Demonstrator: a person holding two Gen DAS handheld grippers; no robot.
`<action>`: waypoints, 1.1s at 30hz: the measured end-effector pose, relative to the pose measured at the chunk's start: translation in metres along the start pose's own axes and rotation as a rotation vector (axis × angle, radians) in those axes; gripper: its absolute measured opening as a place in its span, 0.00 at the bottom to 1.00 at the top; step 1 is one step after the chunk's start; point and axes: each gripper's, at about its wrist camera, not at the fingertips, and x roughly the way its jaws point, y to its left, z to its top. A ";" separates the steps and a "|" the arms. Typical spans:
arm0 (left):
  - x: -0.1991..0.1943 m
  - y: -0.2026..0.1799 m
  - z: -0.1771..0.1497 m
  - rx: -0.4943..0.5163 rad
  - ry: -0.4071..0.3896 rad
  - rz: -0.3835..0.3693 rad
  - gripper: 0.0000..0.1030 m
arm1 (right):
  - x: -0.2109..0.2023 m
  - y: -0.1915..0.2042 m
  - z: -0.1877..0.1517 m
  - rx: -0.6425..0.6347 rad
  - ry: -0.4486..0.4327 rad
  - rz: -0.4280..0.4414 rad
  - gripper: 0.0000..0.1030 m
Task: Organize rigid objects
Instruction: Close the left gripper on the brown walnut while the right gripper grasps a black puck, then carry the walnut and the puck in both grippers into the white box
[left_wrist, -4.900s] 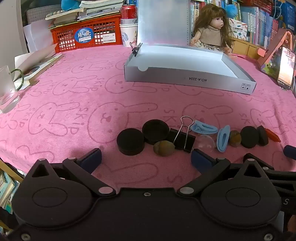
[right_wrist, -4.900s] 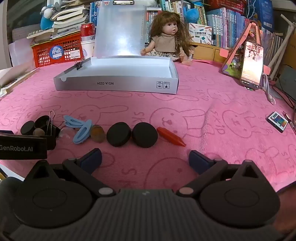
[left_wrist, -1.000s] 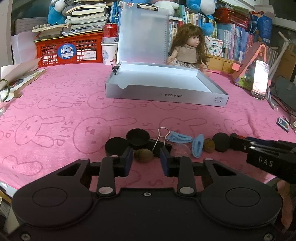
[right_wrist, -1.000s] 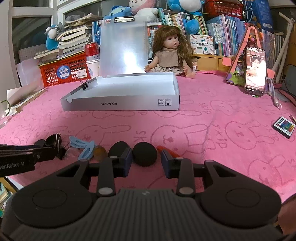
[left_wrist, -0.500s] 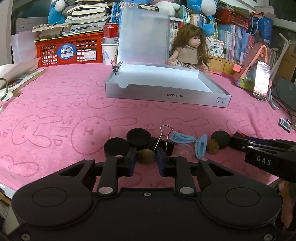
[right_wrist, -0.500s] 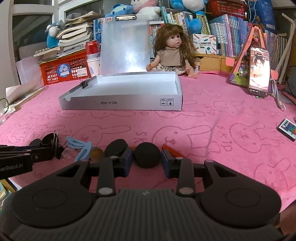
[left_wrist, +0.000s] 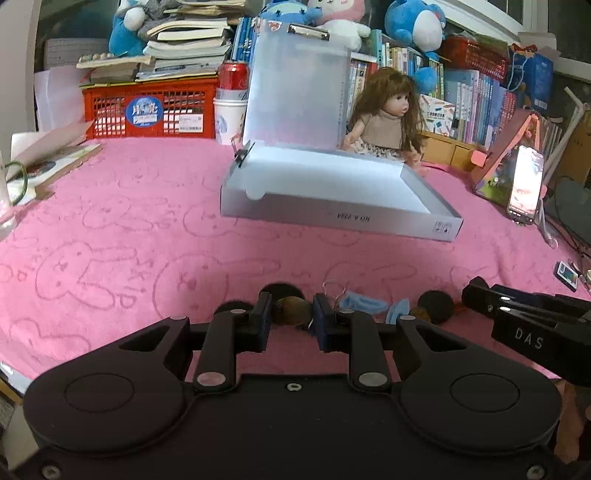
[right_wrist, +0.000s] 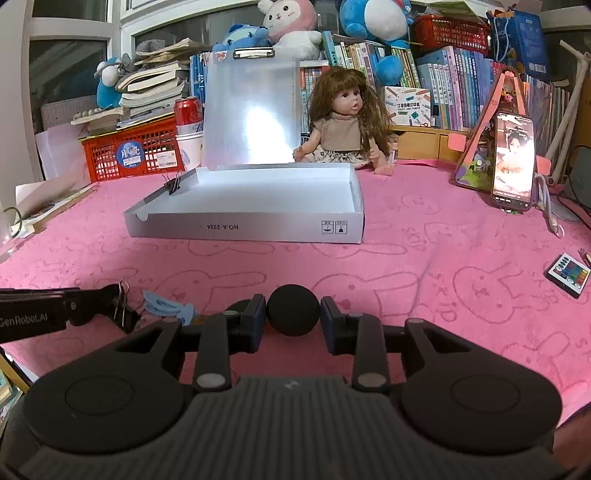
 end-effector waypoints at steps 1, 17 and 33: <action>0.000 -0.001 0.003 0.001 -0.001 -0.004 0.22 | 0.000 0.000 0.001 0.006 0.002 0.002 0.36; 0.032 -0.012 0.055 0.019 0.026 -0.041 0.22 | 0.015 -0.002 0.039 0.043 0.017 0.056 0.35; 0.109 -0.012 0.129 0.003 0.175 -0.115 0.22 | 0.078 -0.013 0.099 0.092 0.140 0.117 0.35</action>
